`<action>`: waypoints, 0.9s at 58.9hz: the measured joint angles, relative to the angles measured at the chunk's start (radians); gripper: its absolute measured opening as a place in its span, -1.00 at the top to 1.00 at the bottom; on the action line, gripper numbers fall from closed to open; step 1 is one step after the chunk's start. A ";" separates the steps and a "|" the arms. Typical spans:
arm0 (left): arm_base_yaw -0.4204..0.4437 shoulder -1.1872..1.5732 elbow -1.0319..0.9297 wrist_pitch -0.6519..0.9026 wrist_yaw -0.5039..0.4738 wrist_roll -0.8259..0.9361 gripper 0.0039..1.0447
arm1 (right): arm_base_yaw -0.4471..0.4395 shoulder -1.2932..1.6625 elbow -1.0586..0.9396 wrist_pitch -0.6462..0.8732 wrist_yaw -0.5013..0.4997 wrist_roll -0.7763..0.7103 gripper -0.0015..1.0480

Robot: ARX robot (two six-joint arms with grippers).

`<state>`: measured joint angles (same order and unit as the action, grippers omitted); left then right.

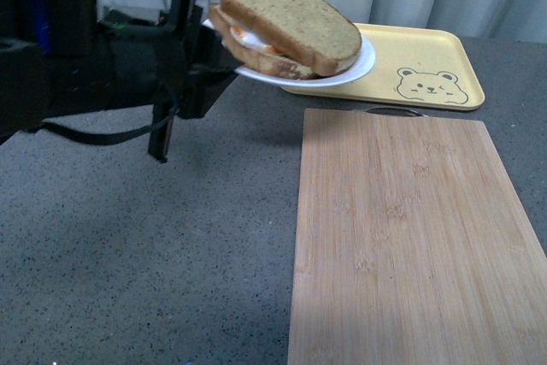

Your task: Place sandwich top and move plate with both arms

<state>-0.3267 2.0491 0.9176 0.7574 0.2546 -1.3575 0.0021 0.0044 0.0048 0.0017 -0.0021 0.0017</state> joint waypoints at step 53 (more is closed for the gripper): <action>-0.124 0.467 0.819 -0.503 -0.125 -0.097 0.78 | 0.000 0.000 0.000 0.000 0.000 0.000 -0.82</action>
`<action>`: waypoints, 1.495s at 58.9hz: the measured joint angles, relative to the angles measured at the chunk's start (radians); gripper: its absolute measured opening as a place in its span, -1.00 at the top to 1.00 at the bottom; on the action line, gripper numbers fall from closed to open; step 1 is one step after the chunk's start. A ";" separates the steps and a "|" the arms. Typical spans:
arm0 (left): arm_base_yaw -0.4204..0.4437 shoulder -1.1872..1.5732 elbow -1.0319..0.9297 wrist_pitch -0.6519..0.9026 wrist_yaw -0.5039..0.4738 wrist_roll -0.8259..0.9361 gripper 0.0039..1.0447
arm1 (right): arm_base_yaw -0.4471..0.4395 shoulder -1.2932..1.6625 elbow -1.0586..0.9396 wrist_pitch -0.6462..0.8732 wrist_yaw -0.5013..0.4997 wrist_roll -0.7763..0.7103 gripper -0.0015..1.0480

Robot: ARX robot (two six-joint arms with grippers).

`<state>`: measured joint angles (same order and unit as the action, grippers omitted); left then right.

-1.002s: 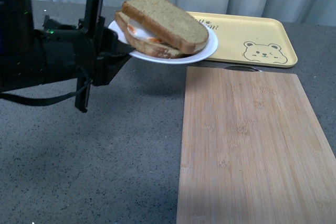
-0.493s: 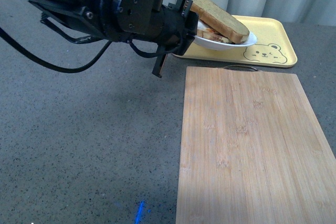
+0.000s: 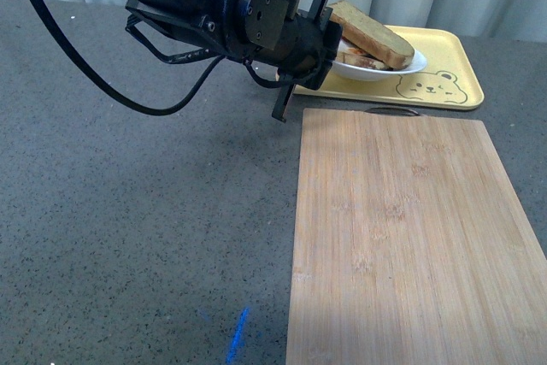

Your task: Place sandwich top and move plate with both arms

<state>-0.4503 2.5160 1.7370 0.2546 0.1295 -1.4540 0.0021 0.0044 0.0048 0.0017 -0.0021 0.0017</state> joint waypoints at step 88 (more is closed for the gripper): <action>0.258 -1.069 -1.513 0.943 -0.314 1.439 0.93 | 0.000 0.000 0.000 0.000 0.000 0.000 -0.82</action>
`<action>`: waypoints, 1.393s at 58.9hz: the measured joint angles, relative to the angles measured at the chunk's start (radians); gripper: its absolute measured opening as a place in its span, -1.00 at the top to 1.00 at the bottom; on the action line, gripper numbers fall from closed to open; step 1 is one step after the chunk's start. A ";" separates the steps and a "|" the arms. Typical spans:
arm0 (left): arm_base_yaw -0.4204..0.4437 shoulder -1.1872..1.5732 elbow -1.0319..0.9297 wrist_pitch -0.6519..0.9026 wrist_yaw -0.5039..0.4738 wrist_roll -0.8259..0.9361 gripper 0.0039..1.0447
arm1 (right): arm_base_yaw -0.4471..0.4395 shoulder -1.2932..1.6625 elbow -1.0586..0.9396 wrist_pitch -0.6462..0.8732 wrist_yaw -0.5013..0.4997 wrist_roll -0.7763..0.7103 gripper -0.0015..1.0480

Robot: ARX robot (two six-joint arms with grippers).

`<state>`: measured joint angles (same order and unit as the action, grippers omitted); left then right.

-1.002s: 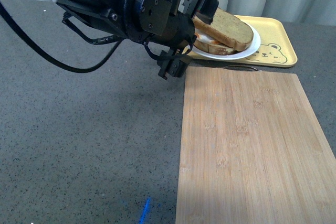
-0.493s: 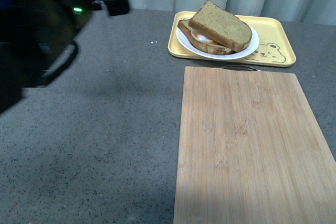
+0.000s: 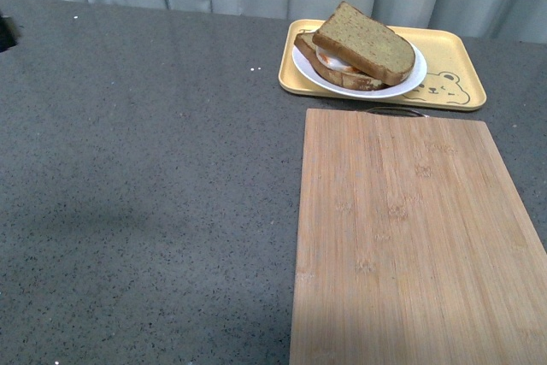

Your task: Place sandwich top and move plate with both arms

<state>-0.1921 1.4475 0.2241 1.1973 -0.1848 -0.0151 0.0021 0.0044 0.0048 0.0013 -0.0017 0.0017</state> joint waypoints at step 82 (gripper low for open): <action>0.190 -1.081 -0.205 -0.829 0.184 0.007 0.93 | 0.000 0.000 0.000 0.000 0.000 0.000 -0.82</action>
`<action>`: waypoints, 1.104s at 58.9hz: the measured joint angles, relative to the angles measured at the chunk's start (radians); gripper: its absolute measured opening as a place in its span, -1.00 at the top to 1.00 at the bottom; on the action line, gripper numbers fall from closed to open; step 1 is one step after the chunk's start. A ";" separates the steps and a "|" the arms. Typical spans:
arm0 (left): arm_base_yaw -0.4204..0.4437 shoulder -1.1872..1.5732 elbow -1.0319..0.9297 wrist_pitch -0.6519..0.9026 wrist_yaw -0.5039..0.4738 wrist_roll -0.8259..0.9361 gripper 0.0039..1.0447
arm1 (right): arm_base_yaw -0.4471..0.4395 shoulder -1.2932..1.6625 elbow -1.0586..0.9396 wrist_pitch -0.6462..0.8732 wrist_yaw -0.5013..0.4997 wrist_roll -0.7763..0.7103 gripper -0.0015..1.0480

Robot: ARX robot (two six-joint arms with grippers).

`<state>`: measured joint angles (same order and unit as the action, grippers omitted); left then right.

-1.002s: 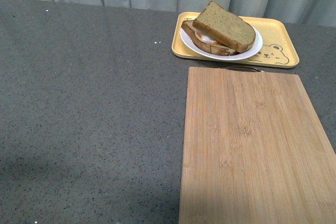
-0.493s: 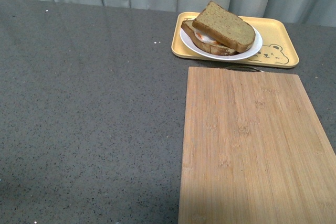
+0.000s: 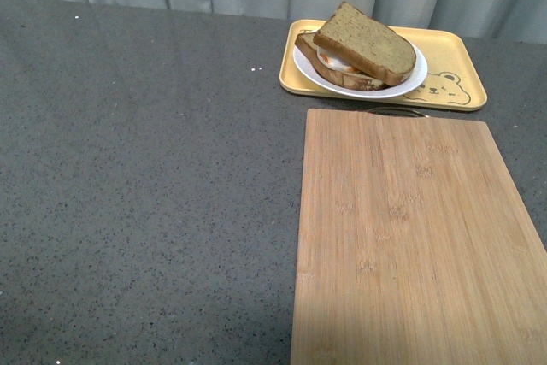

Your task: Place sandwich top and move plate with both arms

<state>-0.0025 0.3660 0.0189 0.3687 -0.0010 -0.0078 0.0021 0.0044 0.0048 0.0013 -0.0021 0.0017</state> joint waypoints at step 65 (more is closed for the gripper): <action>0.000 -0.362 0.000 -0.367 0.001 0.000 0.03 | 0.000 0.000 0.000 0.000 0.000 0.000 -0.82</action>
<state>-0.0025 0.0044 0.0189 0.0021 -0.0002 -0.0078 0.0021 0.0044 0.0048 0.0013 -0.0021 0.0017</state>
